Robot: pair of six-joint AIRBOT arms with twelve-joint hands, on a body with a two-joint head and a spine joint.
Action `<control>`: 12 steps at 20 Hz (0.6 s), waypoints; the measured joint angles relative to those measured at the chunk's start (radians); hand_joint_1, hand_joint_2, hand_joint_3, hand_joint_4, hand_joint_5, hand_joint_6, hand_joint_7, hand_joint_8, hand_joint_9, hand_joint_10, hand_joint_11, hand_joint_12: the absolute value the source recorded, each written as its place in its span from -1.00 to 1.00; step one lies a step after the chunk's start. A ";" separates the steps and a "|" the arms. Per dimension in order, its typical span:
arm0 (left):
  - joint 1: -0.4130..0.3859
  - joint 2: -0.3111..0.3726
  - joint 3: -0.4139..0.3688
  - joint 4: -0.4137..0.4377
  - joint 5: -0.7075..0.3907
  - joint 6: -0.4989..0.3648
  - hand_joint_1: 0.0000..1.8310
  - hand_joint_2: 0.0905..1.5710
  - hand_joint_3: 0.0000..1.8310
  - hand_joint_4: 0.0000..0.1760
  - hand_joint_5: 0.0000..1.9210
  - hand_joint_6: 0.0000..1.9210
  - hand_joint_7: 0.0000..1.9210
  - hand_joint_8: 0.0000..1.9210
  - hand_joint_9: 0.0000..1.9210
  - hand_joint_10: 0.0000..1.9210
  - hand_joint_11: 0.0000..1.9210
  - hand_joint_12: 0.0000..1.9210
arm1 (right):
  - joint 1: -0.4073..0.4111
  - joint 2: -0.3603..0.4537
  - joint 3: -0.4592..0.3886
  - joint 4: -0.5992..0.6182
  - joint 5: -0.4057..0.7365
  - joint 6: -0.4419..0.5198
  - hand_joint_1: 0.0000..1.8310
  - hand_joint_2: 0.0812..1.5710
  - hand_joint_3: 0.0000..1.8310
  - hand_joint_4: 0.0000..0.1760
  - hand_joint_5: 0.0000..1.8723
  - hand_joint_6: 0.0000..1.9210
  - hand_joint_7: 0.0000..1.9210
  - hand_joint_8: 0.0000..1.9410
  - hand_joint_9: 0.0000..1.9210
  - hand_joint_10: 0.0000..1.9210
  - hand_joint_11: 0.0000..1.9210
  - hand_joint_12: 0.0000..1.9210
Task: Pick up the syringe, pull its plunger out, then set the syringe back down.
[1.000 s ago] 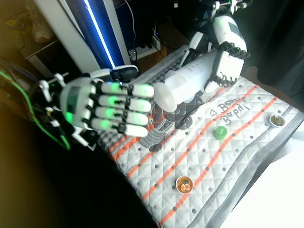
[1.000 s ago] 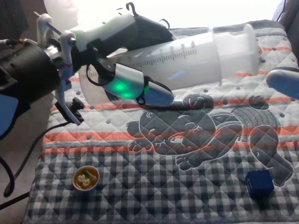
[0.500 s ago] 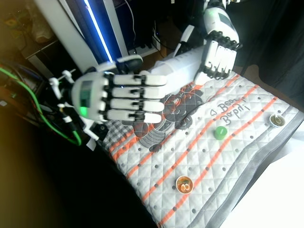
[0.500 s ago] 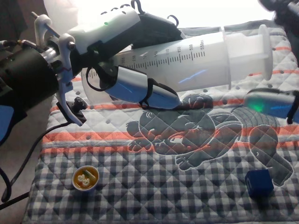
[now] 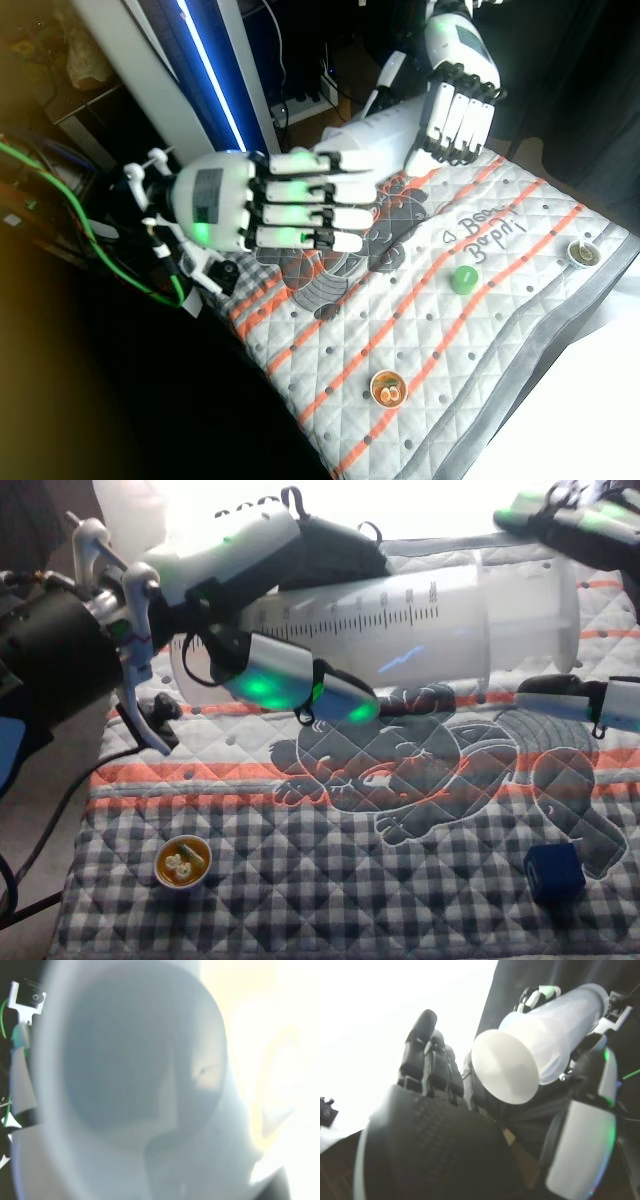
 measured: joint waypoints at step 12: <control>0.015 0.000 0.000 -0.011 0.000 0.000 0.48 0.48 -1.00 -1.00 -0.19 0.18 -0.10 0.30 -0.16 0.54 -0.28 0.85 | 0.000 -0.001 0.001 0.001 -0.005 -0.002 0.50 0.46 -1.00 -1.00 -0.10 -0.03 -0.09 0.25 -0.16 0.61 -0.04 0.79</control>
